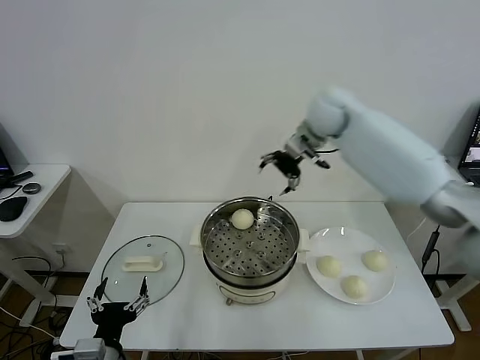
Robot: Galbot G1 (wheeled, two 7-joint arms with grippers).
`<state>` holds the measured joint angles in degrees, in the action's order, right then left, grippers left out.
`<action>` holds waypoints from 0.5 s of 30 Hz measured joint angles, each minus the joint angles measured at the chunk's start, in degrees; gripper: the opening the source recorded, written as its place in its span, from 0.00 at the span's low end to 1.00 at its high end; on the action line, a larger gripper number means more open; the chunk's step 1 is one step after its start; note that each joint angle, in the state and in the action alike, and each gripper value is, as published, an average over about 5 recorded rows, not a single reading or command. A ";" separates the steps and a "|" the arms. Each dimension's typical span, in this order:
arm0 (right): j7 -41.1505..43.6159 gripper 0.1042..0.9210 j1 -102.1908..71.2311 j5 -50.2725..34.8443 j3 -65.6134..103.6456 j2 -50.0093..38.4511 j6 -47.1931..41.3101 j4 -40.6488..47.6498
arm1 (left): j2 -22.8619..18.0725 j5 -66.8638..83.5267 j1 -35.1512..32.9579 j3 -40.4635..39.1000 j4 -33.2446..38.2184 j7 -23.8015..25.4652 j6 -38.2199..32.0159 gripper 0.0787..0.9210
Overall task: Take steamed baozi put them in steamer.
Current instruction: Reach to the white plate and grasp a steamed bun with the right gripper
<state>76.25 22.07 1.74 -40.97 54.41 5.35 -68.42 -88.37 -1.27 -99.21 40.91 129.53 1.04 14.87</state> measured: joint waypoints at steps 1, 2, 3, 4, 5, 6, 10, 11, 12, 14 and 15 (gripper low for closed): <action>0.08 0.88 0.01 -0.81 -0.06 -1.72 -2.35 -0.88 | 0.15 0.25 -0.01 0.08 0.09 0.02 0.10 0.88; 0.15 0.88 -0.07 -1.50 -0.12 -3.41 -4.58 -1.76 | 0.27 0.50 -0.03 0.13 0.20 0.03 0.22 0.88; 0.23 0.88 -0.25 -2.06 -0.15 -5.09 -6.72 -2.67 | 0.36 0.76 -0.06 0.14 0.35 0.04 0.37 0.88; 0.31 0.88 -0.58 -2.51 -0.13 -6.74 -8.76 -3.61 | 0.42 1.02 -0.09 0.13 0.51 0.04 0.54 0.88; 0.39 0.88 -1.08 -2.82 -0.02 -8.33 -10.71 -4.58 | 0.45 1.26 -0.14 0.08 0.65 0.04 0.71 0.88; 0.46 0.88 -1.77 -3.01 0.20 -9.87 -12.57 -5.58 | 0.46 1.48 -0.22 -0.01 0.78 0.05 0.87 0.88; 0.41 0.88 -6.27 -2.78 2.11 -14.63 -18.39 -9.02 | 0.37 1.99 -0.54 -0.43 1.00 0.02 1.35 0.88; 0.30 0.88 -7.74 -2.45 2.74 -15.44 -19.41 -9.61 | 0.34 2.04 -0.60 -0.51 0.97 -0.03 1.41 0.88; 0.15 0.88 -9.28 -2.00 3.41 -16.14 -20.29 -10.09 | 0.30 2.09 -0.65 -0.57 0.92 -0.10 1.46 0.88; -0.27 0.88 -12.48 -0.76 4.81 -17.11 -21.61 -10.72 | 0.25 2.17 -0.69 -0.60 0.72 -0.29 1.51 0.88; -0.47 0.88 -14.05 -0.04 5.52 -17.40 -22.10 -10.90 | 0.22 2.20 -0.68 -0.58 0.58 -0.39 1.54 0.88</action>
<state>75.77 8.01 1.70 -35.46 37.01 -16.76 -79.32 -88.15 0.93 -99.89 40.34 130.11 0.66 16.40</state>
